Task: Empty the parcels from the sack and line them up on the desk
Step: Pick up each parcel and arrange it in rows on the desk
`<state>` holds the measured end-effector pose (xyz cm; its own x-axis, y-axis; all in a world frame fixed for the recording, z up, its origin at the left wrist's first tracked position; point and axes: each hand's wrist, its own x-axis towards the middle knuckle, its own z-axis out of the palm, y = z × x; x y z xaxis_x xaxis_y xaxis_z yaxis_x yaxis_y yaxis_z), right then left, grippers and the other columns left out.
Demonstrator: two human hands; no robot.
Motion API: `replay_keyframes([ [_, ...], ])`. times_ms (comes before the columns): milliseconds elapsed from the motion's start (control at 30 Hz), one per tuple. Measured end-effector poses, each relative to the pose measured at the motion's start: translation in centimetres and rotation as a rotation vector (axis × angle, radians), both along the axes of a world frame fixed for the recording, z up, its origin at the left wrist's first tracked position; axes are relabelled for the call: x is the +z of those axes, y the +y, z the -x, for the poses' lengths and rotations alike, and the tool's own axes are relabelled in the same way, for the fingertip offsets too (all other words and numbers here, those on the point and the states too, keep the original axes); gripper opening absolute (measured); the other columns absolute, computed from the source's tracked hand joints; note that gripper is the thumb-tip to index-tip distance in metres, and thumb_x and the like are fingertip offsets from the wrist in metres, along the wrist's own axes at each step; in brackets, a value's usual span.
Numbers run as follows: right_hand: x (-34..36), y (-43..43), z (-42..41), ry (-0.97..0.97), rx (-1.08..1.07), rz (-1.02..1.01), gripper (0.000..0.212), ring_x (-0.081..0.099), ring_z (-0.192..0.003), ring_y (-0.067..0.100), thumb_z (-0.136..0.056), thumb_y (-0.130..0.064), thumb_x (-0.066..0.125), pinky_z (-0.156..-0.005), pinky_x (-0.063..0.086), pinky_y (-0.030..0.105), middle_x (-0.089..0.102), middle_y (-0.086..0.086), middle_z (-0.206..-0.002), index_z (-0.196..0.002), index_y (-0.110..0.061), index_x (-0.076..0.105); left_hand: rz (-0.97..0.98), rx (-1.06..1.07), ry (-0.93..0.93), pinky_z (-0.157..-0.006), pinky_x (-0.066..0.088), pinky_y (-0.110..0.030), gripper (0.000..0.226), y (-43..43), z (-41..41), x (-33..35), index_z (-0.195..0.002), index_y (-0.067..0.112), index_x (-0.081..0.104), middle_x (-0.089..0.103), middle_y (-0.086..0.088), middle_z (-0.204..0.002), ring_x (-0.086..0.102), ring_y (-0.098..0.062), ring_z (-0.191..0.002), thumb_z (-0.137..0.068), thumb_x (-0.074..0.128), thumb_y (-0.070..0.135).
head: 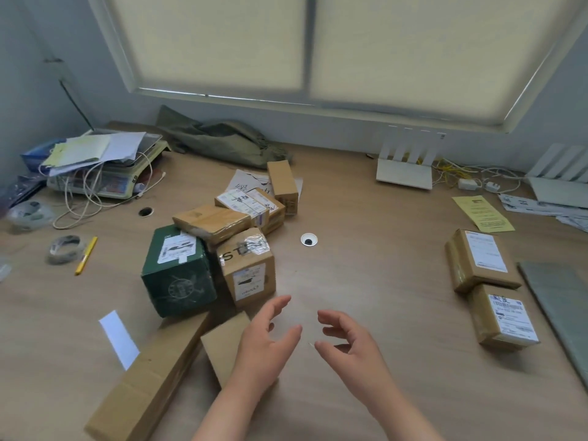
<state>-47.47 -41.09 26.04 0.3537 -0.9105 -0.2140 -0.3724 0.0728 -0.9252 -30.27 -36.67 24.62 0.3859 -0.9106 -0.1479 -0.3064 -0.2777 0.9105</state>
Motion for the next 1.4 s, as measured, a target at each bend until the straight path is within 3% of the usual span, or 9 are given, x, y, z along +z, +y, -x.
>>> replay_keyframes([
  [333,-3.8,3.1,-9.4,0.139,-0.061,-0.125,0.041,0.06,-0.109,0.002,-0.086,-0.012,0.07,-0.077,0.048,0.01,0.063,-0.017,-0.121,-0.121,-0.033,0.062,-0.17,-0.058,-0.033,-0.108,0.042,-0.032,0.047,1.6,-12.8,-3.6,-0.126,0.047,0.052,0.055,0.023,-0.129,0.049,-0.002,-0.123,-0.087,0.071,0.031],
  [600,-8.6,5.2,-10.9,0.427,-0.02,-0.308,0.073,0.055,-0.125,0.015,-0.073,-0.037,0.062,-0.107,0.044,0.03,0.052,-0.001,-0.139,-0.143,-0.023,0.047,-0.369,-0.171,-0.122,-0.108,0.039,-0.029,0.055,2.4,-14.2,-6.9,-0.142,0.026,0.05,0.054,0.006,-0.139,0.049,-0.011,-0.128,-0.089,0.065,0.028],
  [767,-9.4,6.2,-11.3,0.4,-0.065,-0.314,0.041,0.066,-0.099,0.011,-0.065,-0.042,0.06,-0.09,0.052,0.029,0.069,-0.004,-0.111,-0.106,-0.039,0.056,-0.415,-0.13,-0.116,-0.105,0.043,-0.033,0.064,2.9,-13.4,-7.7,-0.146,0.03,0.043,0.053,0.003,-0.136,0.052,-0.017,-0.124,-0.085,0.062,0.029],
  [833,-9.4,6.6,-11.3,0.404,-0.096,-0.312,0.042,0.065,-0.101,0.014,-0.07,-0.041,0.062,-0.088,0.05,0.026,0.068,-0.003,-0.112,-0.111,-0.035,0.059,-0.424,-0.12,-0.12,-0.101,0.045,-0.033,0.059,2.9,-13.2,-7.7,-0.143,0.031,0.046,0.054,0.004,-0.133,0.054,-0.016,-0.119,-0.086,0.062,0.03],
  [967,-8.6,6.7,-10.7,0.373,-0.245,-0.249,0.031,0.065,-0.099,0.018,-0.087,-0.033,0.067,-0.084,0.045,0.025,0.068,0.0,-0.114,-0.117,-0.025,0.065,-0.389,-0.091,-0.104,-0.095,0.046,-0.034,0.044,2.5,-12.3,-7.1,-0.134,0.034,0.055,0.055,0.007,-0.12,0.054,-0.013,-0.11,-0.09,0.059,0.037],
  [1067,-6.7,6.0,-9.7,0.316,-0.347,-0.156,0.008,0.064,-0.093,0.015,-0.092,-0.027,0.065,-0.08,0.043,0.024,0.07,-0.001,-0.11,-0.095,-0.035,0.064,-0.358,-0.048,-0.04,-0.093,0.044,-0.035,0.029,1.7,-11.4,-6.2,-0.121,0.04,0.059,0.052,0.006,-0.12,0.053,-0.013,-0.11,-0.094,0.056,0.047],
  [1133,-5.2,5.2,-8.8,0.282,-0.411,-0.087,0.016,0.065,-0.088,0.012,-0.094,-0.026,0.064,-0.074,0.045,0.024,0.069,-0.003,-0.106,-0.086,-0.039,0.061,-0.294,0.007,0.033,-0.086,0.046,-0.034,0.015,0.9,-10.5,-4.9,-0.106,0.04,0.06,0.054,0.006,-0.116,0.055,-0.01,-0.106,-0.096,0.053,0.049],
  [1300,-0.6,3.1,-6.3,0.112,-0.547,-0.005,0.012,0.067,-0.081,-0.001,-0.093,-0.021,0.067,-0.063,0.048,0.008,0.071,-0.007,-0.101,-0.096,-0.032,0.063,-0.095,0.066,0.268,-0.078,0.046,-0.036,0.041,-0.5,-8.1,-0.4,-0.096,0.018,0.061,0.064,-0.005,-0.094,0.061,-0.019,-0.09,-0.102,0.04,0.053],
  [1400,1.9,2.1,-5.1,-0.009,-0.556,0.022,0.035,0.067,-0.096,0.0,-0.089,-0.018,0.072,-0.073,0.051,0.006,0.069,-0.01,-0.107,-0.117,-0.032,0.059,0.016,0.074,0.315,-0.074,0.043,-0.036,0.042,-0.7,-7.1,1.9,-0.094,0.017,0.061,0.062,-0.015,-0.091,0.057,-0.02,-0.082,-0.093,0.053,0.058],
])
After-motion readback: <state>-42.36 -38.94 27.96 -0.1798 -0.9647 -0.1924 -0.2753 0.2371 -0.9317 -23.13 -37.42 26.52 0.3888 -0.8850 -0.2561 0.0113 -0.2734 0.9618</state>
